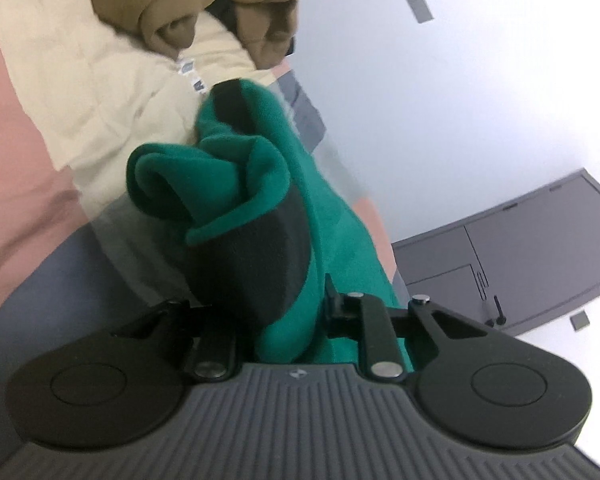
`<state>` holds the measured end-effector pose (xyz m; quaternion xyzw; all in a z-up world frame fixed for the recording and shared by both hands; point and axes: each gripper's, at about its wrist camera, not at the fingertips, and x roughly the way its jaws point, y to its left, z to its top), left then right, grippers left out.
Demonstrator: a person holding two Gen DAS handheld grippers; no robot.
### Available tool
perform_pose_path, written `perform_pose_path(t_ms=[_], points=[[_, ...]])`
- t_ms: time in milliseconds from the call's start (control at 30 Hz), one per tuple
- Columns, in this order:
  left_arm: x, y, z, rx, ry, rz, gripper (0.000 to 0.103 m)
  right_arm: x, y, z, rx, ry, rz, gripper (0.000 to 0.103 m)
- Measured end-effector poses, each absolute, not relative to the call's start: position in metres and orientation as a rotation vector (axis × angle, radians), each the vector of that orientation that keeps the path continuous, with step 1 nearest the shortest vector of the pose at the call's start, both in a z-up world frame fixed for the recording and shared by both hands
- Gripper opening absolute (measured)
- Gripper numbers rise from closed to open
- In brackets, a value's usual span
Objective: Fold large clothes
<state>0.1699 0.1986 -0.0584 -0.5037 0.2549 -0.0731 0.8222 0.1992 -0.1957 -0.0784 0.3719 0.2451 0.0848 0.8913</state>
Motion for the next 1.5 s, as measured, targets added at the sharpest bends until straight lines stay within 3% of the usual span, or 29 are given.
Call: perform_pose_path(t_ms=[433, 567, 667, 733, 767, 833, 933, 1167, 1500], points=[[0.061, 0.181, -0.016, -0.974, 0.514, -0.223, 0.024, 0.11, -0.205, -0.046, 0.733, 0.42, 0.272, 0.031], [0.07, 0.183, -0.022, -0.987, 0.541, -0.213, 0.025, 0.114, -0.204, -0.046, 0.724, 0.438, 0.25, 0.031], [0.076, 0.183, -0.021, -0.999, 0.556, -0.227, 0.032, 0.129, -0.208, -0.05, 0.758, 0.486, 0.224, 0.033], [0.079, 0.184, -0.016, -0.989, 0.548, -0.239, 0.052, 0.134, -0.214, -0.05, 0.794, 0.503, 0.225, 0.033], [0.083, 0.185, -0.014, -0.985, 0.537, -0.247, 0.055, 0.136, -0.216, -0.05, 0.808, 0.508, 0.232, 0.035], [0.09, 0.186, -0.009, -0.977, 0.518, -0.264, 0.06, 0.142, -0.219, -0.047, 0.823, 0.512, 0.247, 0.051], [0.107, 0.184, 0.002, -0.93, 0.504, -0.269, 0.061, 0.153, -0.216, -0.04, 0.807, 0.508, 0.267, 0.061], [0.152, 0.177, 0.03, -0.785, 0.43, -0.289, 0.062, 0.193, -0.212, -0.016, 0.727, 0.459, 0.274, 0.061], [0.244, 0.173, 0.028, -0.694, 0.402, -0.24, 0.062, 0.271, -0.204, -0.018, 0.538, 0.398, 0.252, 0.06]])
